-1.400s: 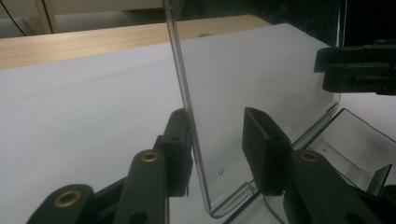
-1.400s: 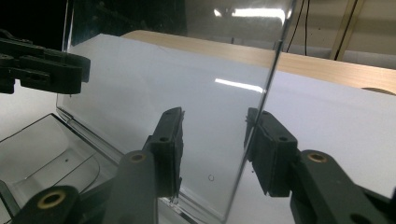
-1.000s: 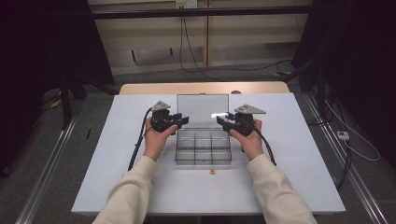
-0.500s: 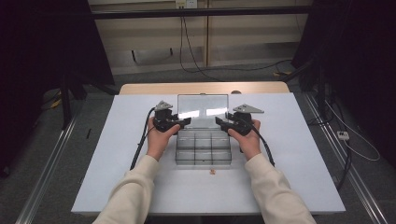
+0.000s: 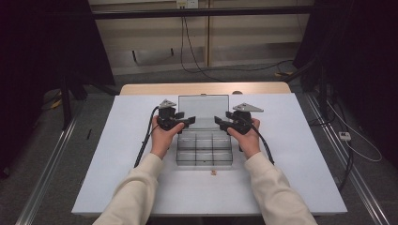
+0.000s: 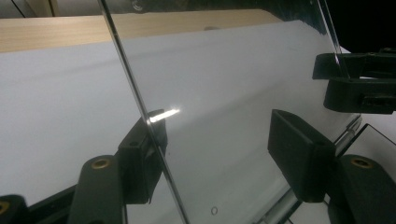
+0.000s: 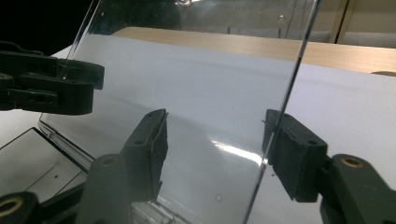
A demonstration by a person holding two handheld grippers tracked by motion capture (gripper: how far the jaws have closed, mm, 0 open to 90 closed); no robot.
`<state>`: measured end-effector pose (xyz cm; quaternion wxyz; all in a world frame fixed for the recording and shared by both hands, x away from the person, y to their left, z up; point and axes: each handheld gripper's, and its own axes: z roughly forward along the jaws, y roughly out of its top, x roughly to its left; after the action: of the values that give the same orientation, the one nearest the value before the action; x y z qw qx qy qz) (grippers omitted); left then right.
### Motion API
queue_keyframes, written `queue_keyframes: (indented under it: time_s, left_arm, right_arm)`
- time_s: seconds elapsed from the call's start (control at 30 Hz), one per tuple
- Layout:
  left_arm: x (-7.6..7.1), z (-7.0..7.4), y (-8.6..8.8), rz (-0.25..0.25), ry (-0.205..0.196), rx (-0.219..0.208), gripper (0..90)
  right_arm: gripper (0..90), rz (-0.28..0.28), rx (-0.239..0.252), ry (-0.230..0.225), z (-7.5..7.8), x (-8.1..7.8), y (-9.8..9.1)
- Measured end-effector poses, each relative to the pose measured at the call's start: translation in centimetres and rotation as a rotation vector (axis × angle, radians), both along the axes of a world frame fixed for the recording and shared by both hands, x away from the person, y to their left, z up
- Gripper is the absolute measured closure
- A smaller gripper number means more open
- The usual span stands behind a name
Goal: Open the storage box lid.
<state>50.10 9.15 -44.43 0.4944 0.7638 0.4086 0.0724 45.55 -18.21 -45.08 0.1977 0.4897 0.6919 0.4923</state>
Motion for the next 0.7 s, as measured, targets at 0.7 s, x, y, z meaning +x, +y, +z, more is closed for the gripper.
queue_keyframes:
  time_s: [0.7]
  left_arm:
    - [1.2,-1.1,-1.0,0.010,0.067,-0.001,21.9]
  right_arm:
    - [29.2,-0.026,0.021,0.047,-0.8,1.1,0.1]
